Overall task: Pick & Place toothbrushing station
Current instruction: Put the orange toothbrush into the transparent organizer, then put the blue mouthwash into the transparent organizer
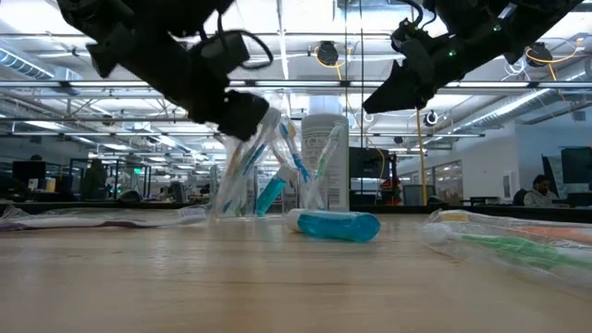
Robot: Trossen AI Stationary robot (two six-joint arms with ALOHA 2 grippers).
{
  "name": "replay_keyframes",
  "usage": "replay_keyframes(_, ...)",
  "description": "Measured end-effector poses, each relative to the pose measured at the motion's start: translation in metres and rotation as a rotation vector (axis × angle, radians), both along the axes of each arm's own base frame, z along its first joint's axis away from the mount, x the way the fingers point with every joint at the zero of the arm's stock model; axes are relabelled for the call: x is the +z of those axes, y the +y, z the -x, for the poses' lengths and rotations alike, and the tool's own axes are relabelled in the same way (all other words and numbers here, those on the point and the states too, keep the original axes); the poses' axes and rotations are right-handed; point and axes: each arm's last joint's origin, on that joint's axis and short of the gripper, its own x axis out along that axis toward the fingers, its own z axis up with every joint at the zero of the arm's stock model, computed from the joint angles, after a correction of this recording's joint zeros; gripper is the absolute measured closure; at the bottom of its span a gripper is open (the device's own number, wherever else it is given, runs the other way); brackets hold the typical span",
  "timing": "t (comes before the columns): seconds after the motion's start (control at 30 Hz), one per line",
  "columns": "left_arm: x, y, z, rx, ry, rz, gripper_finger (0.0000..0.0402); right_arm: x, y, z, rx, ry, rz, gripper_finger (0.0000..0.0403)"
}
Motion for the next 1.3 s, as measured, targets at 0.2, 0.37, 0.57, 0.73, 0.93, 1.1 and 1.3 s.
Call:
replay_keyframes(0.2, 0.043, -0.007, 0.012, -0.049, -0.133, 0.039, 0.0221, -0.008, 0.012, 0.001, 0.034, 0.017, -0.04, 0.0273)
replay_keyframes(0.37, 0.073, -0.012, 0.022, -0.3, -0.172, 0.143, 0.022, -0.017, 0.02, 0.003, 0.052, 0.032, -0.079, 0.0273)
replay_keyframes(0.57, 0.073, -0.018, 0.015, -0.886, -0.014, 0.22, 0.022, -0.023, 0.026, 0.004, 0.047, 0.026, -0.143, 0.0273)
replay_keyframes(0.73, 0.051, -0.008, 0.003, -1.045, 0.092, 0.254, 0.022, -0.02, 0.031, 0.003, 0.065, 0.0, -0.145, 0.0273)
replay_keyframes(0.93, 0.013, 0.008, -0.011, -1.106, 0.186, 0.386, 0.022, -0.017, 0.034, 0.001, 0.089, -0.038, -0.131, 0.0273)
replay_keyframes(1.1, -0.02, 0.004, -0.023, -1.185, 0.218, 0.452, 0.022, -0.017, 0.034, 0.001, 0.106, -0.027, -0.092, 0.0273)
replay_keyframes(1.3, -0.041, -0.002, -0.038, -1.205, 0.27, 0.45, 0.022, -0.017, 0.034, 0.001, 0.107, -0.027, -0.089, 0.0273)
